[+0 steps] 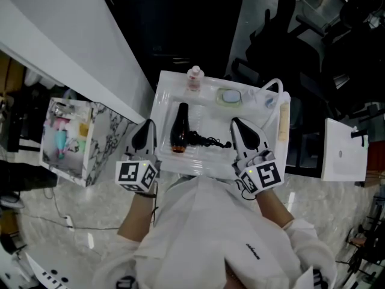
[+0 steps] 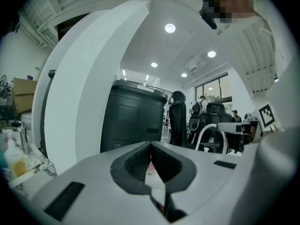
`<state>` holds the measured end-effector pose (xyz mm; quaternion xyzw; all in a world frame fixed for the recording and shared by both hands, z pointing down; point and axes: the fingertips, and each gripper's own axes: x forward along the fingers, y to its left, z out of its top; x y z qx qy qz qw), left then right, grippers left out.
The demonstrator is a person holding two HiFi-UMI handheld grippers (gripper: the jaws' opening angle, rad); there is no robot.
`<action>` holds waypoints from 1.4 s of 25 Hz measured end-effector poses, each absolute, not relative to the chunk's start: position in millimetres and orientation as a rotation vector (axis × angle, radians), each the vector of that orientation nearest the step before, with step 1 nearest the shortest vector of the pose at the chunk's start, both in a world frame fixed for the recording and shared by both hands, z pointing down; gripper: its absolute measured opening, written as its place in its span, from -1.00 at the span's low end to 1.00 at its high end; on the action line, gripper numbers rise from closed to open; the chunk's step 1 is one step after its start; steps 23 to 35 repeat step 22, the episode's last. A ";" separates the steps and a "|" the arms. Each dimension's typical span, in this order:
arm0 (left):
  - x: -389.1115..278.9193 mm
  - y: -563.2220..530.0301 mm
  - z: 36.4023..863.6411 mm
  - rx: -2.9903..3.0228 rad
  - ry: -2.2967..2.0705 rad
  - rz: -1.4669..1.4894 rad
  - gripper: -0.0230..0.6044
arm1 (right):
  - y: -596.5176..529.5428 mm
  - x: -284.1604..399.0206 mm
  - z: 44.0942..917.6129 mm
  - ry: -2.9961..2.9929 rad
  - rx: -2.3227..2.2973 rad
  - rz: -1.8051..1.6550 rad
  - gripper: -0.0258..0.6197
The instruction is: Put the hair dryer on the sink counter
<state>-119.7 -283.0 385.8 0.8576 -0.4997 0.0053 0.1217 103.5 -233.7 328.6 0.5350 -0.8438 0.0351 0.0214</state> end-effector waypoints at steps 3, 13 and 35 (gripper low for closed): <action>-119.7 -283.7 384.3 2.504 -1.463 0.011 -0.84 | -233.3 102.1 326.2 -2.616 1.639 0.086 -0.87; -123.9 -283.7 387.4 2.488 -1.476 0.011 -0.84 | -230.6 96.4 328.4 -2.622 1.588 0.076 -0.87; -125.5 -288.8 389.6 2.488 -1.474 0.014 -0.84 | -238.7 92.2 330.8 -2.616 1.583 0.096 -0.87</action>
